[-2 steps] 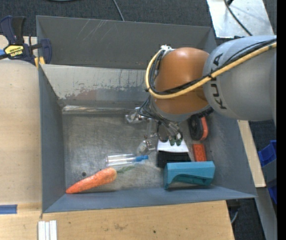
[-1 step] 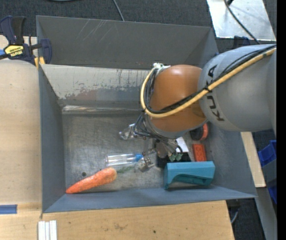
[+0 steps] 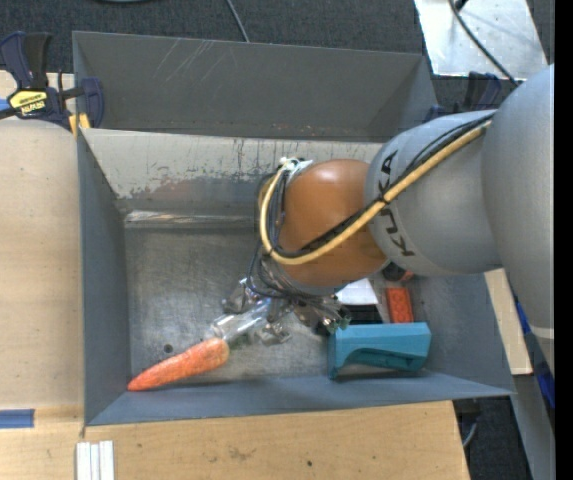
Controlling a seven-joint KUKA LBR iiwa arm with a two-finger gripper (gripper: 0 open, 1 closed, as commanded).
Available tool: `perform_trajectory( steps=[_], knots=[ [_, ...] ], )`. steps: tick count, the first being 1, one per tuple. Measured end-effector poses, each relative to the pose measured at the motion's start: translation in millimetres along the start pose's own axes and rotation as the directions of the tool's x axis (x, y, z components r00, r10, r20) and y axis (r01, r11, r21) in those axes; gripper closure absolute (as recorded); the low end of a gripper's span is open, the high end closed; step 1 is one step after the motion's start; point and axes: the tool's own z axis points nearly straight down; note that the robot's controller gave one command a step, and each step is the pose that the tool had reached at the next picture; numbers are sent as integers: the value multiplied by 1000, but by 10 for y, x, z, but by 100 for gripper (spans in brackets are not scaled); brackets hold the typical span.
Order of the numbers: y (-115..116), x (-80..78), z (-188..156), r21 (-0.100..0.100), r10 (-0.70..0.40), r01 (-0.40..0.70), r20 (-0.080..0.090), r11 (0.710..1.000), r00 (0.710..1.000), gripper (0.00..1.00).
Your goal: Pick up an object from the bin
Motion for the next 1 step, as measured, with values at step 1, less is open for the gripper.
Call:
perform_trajectory(
  steps=[1],
  knots=[
    [0,0,0,0,0,0,0,1000,1000,100]
  ],
)
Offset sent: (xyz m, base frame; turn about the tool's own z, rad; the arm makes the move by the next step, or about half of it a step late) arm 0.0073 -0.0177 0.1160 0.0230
